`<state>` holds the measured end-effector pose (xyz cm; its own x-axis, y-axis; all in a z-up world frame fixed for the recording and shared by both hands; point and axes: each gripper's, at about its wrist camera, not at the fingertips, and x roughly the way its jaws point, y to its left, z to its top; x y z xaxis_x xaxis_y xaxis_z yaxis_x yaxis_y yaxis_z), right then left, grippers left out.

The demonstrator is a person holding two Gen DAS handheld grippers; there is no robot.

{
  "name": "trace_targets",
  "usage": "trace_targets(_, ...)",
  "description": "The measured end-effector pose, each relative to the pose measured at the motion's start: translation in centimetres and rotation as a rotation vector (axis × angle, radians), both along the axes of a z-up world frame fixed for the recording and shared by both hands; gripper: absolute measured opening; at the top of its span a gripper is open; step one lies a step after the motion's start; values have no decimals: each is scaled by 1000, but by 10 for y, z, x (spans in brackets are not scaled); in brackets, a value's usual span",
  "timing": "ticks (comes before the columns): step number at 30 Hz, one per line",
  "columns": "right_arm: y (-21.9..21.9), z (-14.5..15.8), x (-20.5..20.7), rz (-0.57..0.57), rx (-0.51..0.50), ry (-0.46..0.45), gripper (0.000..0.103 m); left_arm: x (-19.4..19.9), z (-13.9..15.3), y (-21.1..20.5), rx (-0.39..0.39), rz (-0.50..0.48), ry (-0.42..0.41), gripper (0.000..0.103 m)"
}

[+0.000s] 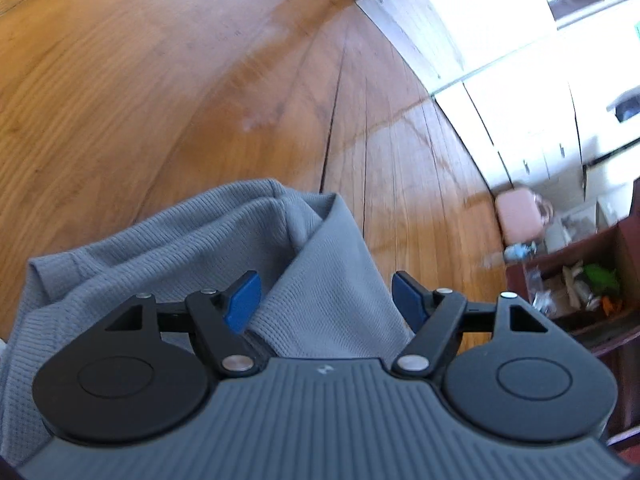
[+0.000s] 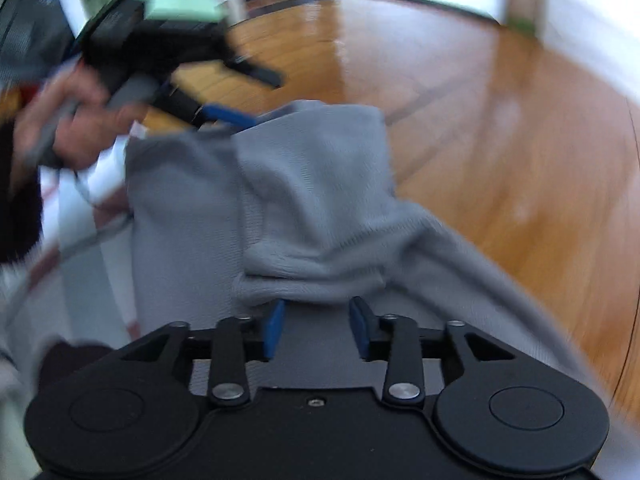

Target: Fold clothes

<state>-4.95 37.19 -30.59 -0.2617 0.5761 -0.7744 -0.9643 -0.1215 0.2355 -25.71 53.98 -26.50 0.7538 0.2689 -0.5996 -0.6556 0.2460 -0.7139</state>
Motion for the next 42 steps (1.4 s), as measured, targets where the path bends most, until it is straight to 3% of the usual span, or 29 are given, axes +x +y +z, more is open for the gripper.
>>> trace_targets(5, -14, -10, 52, -253, -90, 315, 57, 25, -11, 2, -2, -39, 91, 77)
trace_targets(8, -14, -18, 78, -382, -127, 509, 66, 29, -11, 1, 3, -30, 70, 92)
trace_targets(10, -9, -24, 92, -459, -152, 645, 66, 33, -12, 1, 9, -31, 55, 94)
trace_targets(11, -6, -31, 96, -487, -165, 722, 69, 35, -12, 0, 17, -36, 51, 91)
trace_targets(12, -3, -38, 100, -515, -177, 798, 72, 35, -11, -2, 38, -51, 63, 81)
trace_targets(13, 1, -42, 101, -544, -194, 826, 73, 35, -9, -4, 54, -67, 70, 38)
trace_targets(14, 5, -46, 102, -572, -211, 853, 75, 34, -8, -6, 45, -82, 37, 7)
trace_targets(17, 16, -58, 106, -658, -262, 937, 81, 21, -5, -6, -42, -60, -231, 11)
trace_targets(19, 26, -63, 101, -700, -264, 988, 82, 14, -2, -6, -74, -38, -298, 11)
trace_targets(21, 36, -62, 99, -722, -268, 986, 83, 10, -3, -8, -98, -24, -280, 11)
trace_targets(23, 47, -58, 97, -729, -260, 962, 83, 7, -10, -8, -138, -22, -211, 10)
trace_targets(26, 58, -46, 102, -726, -197, 869, 80, 3, -30, -6, -229, -39, -145, 10)
trace_targets(28, 64, -38, 106, -723, -155, 806, 67, 5, -42, -8, -278, -74, -104, 11)
trace_targets(29, 68, -34, 108, -721, -134, 775, 55, 7, -46, -9, -291, -81, -73, 11)
trace_targets(30, 71, -30, 110, -719, -114, 744, 44, 10, -45, -10, -283, -89, -57, 11)
trace_targets(33, 72, -34, 121, -724, -114, 657, 22, 18, -41, -10, -241, -112, -7, 13)
trace_targets(36, 65, -34, 136, -763, -114, 701, 27, 22, -30, -8, -172, -127, 42, 25)
trace_targets(37, 60, -34, 138, -766, -121, 750, 31, 21, -27, -6, -156, -123, 30, 37)
trace_targets(38, 55, -34, 140, -770, -128, 799, 41, 21, -25, -5, -140, -114, 12, 46)
trace_targets(39, 50, -33, 140, -756, -128, 835, 53, 19, -23, -4, -123, -105, -8, 47)
trace_targets(40, 48, -33, 137, -739, -135, 850, 60, 17, -20, -2, -100, -97, -23, 49)
trace_targets(42, 53, -33, 129, -690, -176, 852, 65, 14, -17, 4, -55, -76, -34, 53)
